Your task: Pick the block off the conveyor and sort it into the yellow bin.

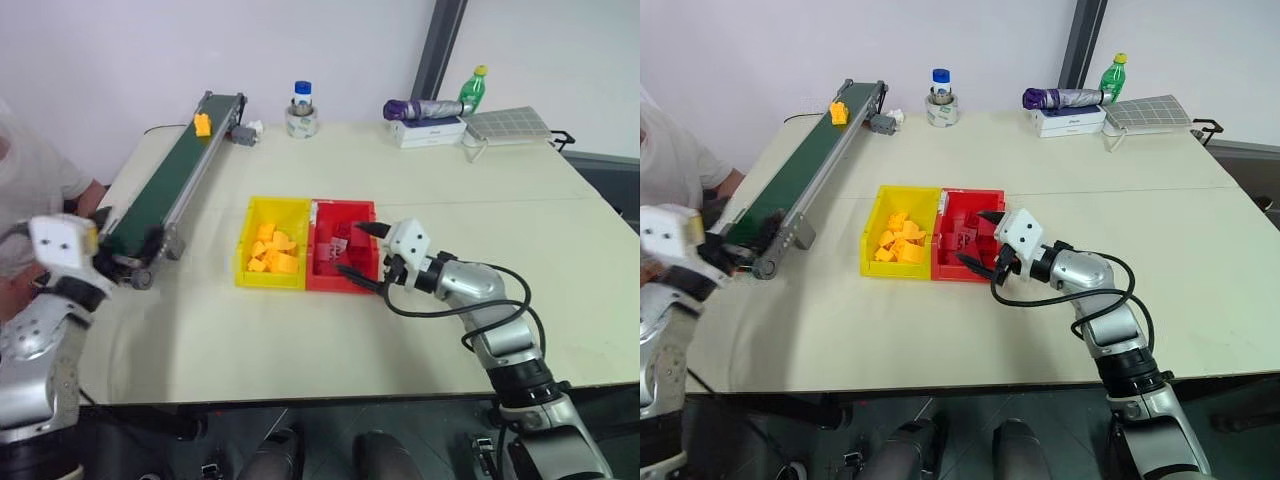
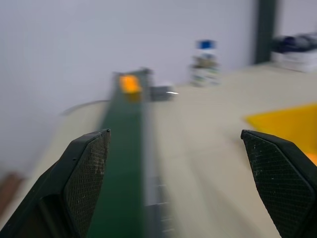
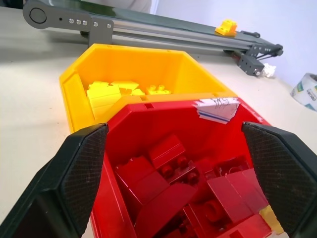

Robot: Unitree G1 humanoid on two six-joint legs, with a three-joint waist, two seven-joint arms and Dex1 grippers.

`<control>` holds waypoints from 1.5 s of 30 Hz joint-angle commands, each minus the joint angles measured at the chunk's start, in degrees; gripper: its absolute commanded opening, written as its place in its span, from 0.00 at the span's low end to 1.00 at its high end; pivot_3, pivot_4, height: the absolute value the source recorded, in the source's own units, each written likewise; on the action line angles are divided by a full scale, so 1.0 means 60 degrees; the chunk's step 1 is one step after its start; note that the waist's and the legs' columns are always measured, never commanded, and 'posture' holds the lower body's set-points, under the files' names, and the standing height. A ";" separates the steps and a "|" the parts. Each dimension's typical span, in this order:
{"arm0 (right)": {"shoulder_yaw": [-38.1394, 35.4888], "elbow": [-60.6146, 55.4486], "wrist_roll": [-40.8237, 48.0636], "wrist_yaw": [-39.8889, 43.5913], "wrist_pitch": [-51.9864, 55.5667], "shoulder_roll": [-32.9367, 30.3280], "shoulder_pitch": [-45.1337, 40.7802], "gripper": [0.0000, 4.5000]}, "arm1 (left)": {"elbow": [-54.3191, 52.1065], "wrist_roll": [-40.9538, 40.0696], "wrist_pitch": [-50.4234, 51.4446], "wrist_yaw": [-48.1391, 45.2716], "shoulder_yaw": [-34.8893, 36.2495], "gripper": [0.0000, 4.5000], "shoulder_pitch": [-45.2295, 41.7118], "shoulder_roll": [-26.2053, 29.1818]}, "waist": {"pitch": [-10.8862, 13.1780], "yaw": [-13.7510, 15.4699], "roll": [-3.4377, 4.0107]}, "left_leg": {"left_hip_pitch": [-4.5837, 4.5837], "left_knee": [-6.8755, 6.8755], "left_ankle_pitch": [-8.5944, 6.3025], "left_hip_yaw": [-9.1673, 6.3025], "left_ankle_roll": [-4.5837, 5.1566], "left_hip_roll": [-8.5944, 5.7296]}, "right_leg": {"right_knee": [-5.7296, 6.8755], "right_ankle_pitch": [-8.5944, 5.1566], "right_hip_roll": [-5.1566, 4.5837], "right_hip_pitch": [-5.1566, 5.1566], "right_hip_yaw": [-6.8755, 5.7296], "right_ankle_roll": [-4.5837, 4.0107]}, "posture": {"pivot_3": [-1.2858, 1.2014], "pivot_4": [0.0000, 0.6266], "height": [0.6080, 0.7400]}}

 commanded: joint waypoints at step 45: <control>0.0041 -0.0274 -0.0019 -0.0087 -0.0114 0.0146 -0.0179 1.00 | 0.5458 0.1449 0.0427 0.1382 -0.1560 0.99 -0.5177 0.0591 | -0.0003 0.0005 -0.0006 | 0.0000 0.0007 0.0001 -0.0001 0.0000 -0.0002 | -0.0001 0.0024 0.0005 0.0005 -0.0015 0.0043 | 0.52 0.24 1.00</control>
